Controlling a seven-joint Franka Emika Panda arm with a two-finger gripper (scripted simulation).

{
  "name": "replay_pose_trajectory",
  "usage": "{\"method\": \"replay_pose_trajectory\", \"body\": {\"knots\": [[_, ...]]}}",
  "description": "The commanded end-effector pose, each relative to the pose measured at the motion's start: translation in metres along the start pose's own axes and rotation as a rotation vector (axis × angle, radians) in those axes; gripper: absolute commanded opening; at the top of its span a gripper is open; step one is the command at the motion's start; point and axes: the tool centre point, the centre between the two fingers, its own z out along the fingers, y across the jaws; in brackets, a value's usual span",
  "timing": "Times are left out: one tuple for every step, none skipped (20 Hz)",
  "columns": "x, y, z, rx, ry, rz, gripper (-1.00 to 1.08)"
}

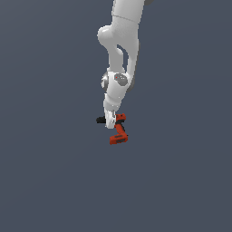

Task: Pick up the object and move it to a goal position.

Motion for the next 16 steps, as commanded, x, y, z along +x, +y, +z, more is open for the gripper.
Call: {"method": "replay_pose_trajectory", "body": {"knots": [[-0.0001, -0.0005, 0.0011, 0.001, 0.0, 0.0, -1.0], [-0.0001, -0.0005, 0.0011, 0.001, 0.0, 0.0, -1.0], [-0.0001, -0.0005, 0.0011, 0.001, 0.0, 0.0, -1.0], [-0.0001, -0.0005, 0.0011, 0.001, 0.0, 0.0, -1.0], [-0.0001, -0.0005, 0.0011, 0.001, 0.0, 0.0, -1.0], [-0.0001, -0.0005, 0.0011, 0.001, 0.0, 0.0, -1.0], [-0.0001, -0.0005, 0.0011, 0.001, 0.0, 0.0, -1.0], [-0.0001, -0.0005, 0.0011, 0.001, 0.0, 0.0, -1.0], [-0.0001, -0.0005, 0.0011, 0.001, 0.0, 0.0, -1.0], [-0.0001, -0.0005, 0.0011, 0.001, 0.0, 0.0, -1.0], [0.0026, -0.0007, 0.0009, 0.002, 0.001, 0.007, -1.0], [0.0028, -0.0009, 0.0008, 0.002, 0.001, 0.007, -1.0], [0.0032, -0.0014, 0.0003, 0.002, 0.001, 0.007, -1.0], [0.004, -0.0023, -0.0004, 0.002, 0.001, 0.007, -1.0], [0.005, -0.0036, -0.0014, 0.002, 0.001, 0.007, -1.0], [0.0063, -0.0053, -0.0027, 0.002, 0.001, 0.007, -1.0]]}}
